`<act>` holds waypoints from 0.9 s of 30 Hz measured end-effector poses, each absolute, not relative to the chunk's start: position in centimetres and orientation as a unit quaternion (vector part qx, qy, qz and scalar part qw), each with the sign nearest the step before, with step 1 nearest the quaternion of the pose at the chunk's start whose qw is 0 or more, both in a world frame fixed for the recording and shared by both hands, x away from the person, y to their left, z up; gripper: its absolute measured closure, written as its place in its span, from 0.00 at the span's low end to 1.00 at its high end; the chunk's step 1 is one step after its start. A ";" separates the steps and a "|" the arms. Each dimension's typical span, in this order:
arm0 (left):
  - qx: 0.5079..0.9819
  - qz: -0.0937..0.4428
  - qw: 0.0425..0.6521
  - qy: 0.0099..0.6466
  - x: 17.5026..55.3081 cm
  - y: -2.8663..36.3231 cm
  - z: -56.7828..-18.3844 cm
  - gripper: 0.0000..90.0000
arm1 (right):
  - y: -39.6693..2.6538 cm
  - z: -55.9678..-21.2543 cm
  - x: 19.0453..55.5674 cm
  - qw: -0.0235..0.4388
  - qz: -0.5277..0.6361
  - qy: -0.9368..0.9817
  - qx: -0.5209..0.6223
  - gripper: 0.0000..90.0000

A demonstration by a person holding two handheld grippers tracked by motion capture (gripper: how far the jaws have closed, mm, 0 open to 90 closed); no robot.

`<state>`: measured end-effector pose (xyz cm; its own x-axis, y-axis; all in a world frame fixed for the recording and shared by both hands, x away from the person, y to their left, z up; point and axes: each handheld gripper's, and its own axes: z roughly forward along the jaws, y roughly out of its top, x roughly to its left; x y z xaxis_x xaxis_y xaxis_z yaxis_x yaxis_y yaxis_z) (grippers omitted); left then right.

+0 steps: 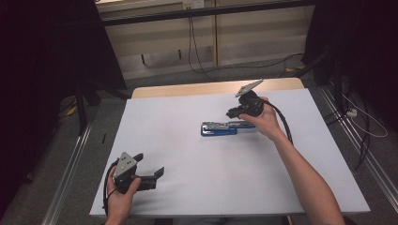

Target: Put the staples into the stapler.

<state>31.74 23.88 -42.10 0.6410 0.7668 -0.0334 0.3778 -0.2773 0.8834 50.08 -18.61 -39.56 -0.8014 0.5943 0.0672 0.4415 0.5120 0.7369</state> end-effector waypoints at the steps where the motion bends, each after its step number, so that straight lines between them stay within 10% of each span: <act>1: 0.772 0.206 0.473 0.370 31.7 23.9 -42.1 0.05 | -18.5 -39.6 50.1 0.097 0.393 0.864 0.300 0.88; 27: 0.772 0.205 0.473 0.371 31.7 23.9 -42.1 0.05 | -14.4 -39.6 50.3 0.070 0.418 0.871 0.246 0.88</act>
